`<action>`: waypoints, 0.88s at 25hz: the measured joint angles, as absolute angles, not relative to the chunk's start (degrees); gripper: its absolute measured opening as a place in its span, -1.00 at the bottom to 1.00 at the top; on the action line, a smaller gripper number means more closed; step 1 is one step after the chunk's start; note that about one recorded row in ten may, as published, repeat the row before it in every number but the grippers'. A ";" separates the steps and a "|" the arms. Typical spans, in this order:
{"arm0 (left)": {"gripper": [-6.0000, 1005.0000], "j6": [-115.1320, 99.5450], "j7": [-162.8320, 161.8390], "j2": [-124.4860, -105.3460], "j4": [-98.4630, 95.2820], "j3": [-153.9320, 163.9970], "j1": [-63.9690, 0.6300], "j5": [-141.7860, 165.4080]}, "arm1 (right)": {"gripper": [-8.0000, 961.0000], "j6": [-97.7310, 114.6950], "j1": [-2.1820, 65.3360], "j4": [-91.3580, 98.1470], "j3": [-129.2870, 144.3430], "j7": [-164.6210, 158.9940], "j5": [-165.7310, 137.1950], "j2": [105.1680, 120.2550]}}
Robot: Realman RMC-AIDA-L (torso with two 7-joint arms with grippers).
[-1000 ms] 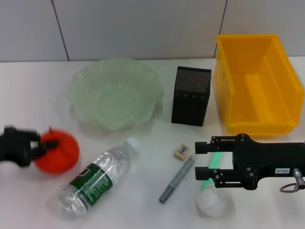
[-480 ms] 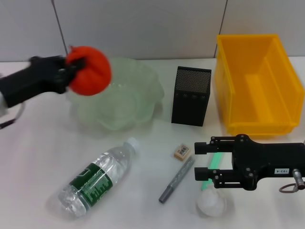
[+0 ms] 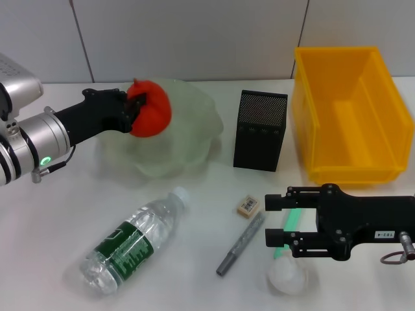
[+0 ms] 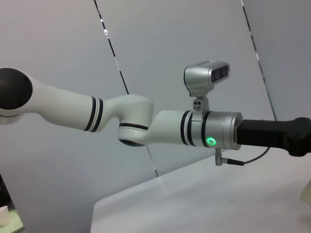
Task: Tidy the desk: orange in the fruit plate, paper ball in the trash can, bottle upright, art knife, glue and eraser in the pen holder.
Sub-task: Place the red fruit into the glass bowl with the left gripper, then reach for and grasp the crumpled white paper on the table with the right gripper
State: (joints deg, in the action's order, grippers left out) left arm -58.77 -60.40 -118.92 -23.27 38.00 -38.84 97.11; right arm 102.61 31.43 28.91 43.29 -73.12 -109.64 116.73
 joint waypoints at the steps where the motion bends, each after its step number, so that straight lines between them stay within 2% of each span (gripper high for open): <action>1: -0.87 -58.77 -60.40 -118.92 -23.27 38.00 -38.84 97.11 | 0.36 102.62 31.42 28.91 43.40 -73.03 -109.63 116.76; 5: -0.87 -57.77 -60.09 -118.79 -22.11 38.04 -38.88 94.96 | 0.36 102.62 31.40 28.91 43.42 -72.92 -109.65 116.81; 18: 0.10 -57.30 -60.30 -118.83 -21.67 38.24 -38.76 94.93 | 0.36 102.55 31.28 28.91 43.41 -72.81 -109.73 116.81; 22: 0.44 -67.81 -66.77 -118.19 -24.18 38.22 -37.29 94.75 | 0.36 102.26 31.34 29.02 43.00 -72.82 -109.76 116.77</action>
